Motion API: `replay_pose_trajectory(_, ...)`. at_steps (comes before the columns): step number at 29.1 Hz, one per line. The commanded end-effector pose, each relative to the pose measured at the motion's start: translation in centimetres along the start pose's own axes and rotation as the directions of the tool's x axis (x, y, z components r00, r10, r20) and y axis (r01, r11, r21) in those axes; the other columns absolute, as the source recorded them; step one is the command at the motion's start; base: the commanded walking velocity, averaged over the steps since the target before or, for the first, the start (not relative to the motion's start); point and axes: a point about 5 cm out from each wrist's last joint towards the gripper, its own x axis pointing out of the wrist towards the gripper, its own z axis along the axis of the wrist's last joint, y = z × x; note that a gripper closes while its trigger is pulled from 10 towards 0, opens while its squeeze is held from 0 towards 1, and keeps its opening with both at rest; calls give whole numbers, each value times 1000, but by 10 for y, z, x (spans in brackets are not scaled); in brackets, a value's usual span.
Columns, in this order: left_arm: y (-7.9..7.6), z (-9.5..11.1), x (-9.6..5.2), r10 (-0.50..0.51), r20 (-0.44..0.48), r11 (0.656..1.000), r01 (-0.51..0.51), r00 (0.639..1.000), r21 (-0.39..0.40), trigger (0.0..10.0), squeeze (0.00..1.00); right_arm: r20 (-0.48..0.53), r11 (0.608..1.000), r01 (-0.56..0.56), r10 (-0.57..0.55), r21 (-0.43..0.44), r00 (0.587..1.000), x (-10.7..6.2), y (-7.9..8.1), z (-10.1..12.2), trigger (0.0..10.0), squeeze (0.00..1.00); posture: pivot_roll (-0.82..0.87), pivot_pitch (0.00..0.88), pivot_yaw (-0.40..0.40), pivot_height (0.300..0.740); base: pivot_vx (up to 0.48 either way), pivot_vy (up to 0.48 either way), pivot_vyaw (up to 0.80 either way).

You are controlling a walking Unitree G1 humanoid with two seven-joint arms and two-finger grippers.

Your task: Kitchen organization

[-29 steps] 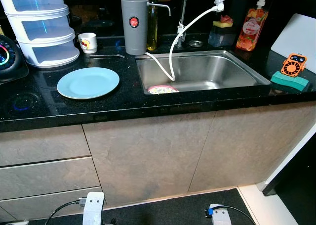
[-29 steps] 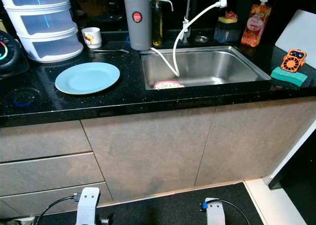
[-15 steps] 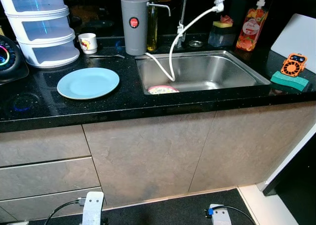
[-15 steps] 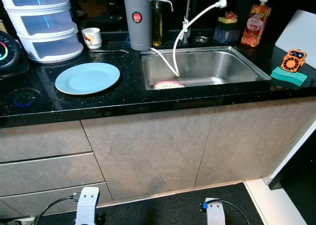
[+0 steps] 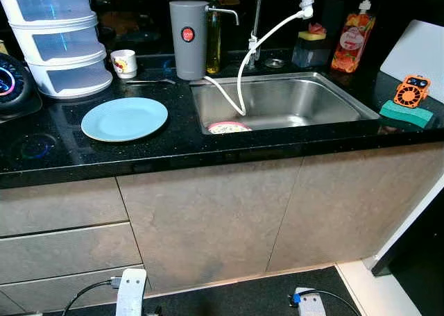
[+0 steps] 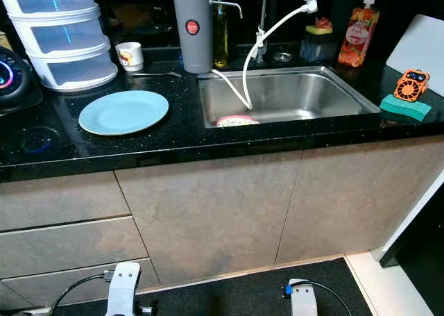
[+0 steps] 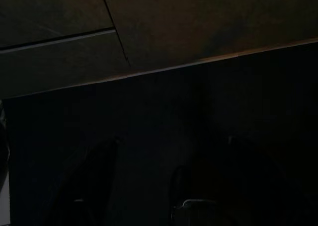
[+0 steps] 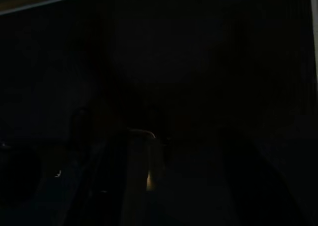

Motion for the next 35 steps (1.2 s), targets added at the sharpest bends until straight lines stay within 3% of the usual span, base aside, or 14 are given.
replay_pose_trajectory(1,2,-2,0,2,-18,1000,-2,1000,9,5647,0,-17,1000,0,0,0,1000,-1,0,-6,10000,0,-35,51,1,740,0,0,0)
replay_pose_trajectory(2,2,-2,0,2,-18,1000,-2,1000,9,5647,0,-17,1000,0,0,0,1000,-1,0,-6,10000,0,-35,51,1,740,0,0,0)
replay_pose_trajectory(3,2,-2,0,2,-15,1000,-2,1000,7,0,0,-17,1000,-2,2,2,1000,-1,0,-6,5294,0,-35,42,-2,740,0,0,0)
replay_pose_trajectory(4,2,-2,0,3,-14,1000,-3,1000,7,0,0,-17,1000,-3,3,4,1000,-1,0,-6,3020,0,-35,42,-2,740,0,0,0)
replay_pose_trajectory(5,2,-2,0,3,-14,1000,-3,1000,7,0,0,-17,1000,-3,3,4,1000,-1,0,-6,3020,0,-35,42,-2,740,0,0,0)
replay_pose_trajectory(7,2,-2,0,2,-12,1000,-2,1000,6,0,0,-14,1000,-4,4,6,1000,-1,0,-5,471,0,-36,38,-4,740,0,0,0)
replay_pose_trajectory(11,2,-2,0,2,-11,1000,-2,1000,6,0,0,-12,1000,-7,7,5,1000,0,1,-4,0,0,-34,38,-5,740,0,0,0)
replay_pose_trajectory(21,3,-3,-1,9,-14,1000,-9,1000,6,0,0,-9,1000,-14,14,2,1000,0,2,-3,0,0,-33,38,-10,740,0,0,0)
replay_pose_trajectory(22,3,-3,-1,9,-14,1000,-9,1000,6,3176,0,-10,1000,-14,14,1,1000,0,2,-3,627,0,-34,38,-11,740,0,0,0)
replay_pose_trajectory(24,3,-4,-1,9,-16,1000,-9,1000,5,6902,0,-12,1000,-10,10,-9,1000,0,1,-4,4824,12,-34,38,-11,740,0,0,0)
replay_pose_trajectory(25,3,-4,-1,9,-17,1000,-9,1000,9,10000,686,-13,1000,-10,10,-10,1000,0,1,-4,8706,498,-34,38,-11,740,0,0,0)
replay_pose_trajectory(26,3,-4,-1,10,-17,1000,-10,1000,12,10000,686,-13,1000,-10,10,-10,1000,0,1,-4,8706,498,-34,38,-11,740,0,0,0)
replay_pose_trajectory(27,3,-4,-1,8,-17,1000,-8,1000,9,10000,1000,-13,1000,-10,10,-11,1000,0,0,-4,10000,1000,-34,38,-11,740,0,0,0)
replay_pose_trajectory(35,1,-5,-1,-1,-19,1000,1,1000,3,10000,1000,-6,1000,-9,9,-12,1000,0,0,-2,10000,1000,-37,37,-14,740,0,0,0)
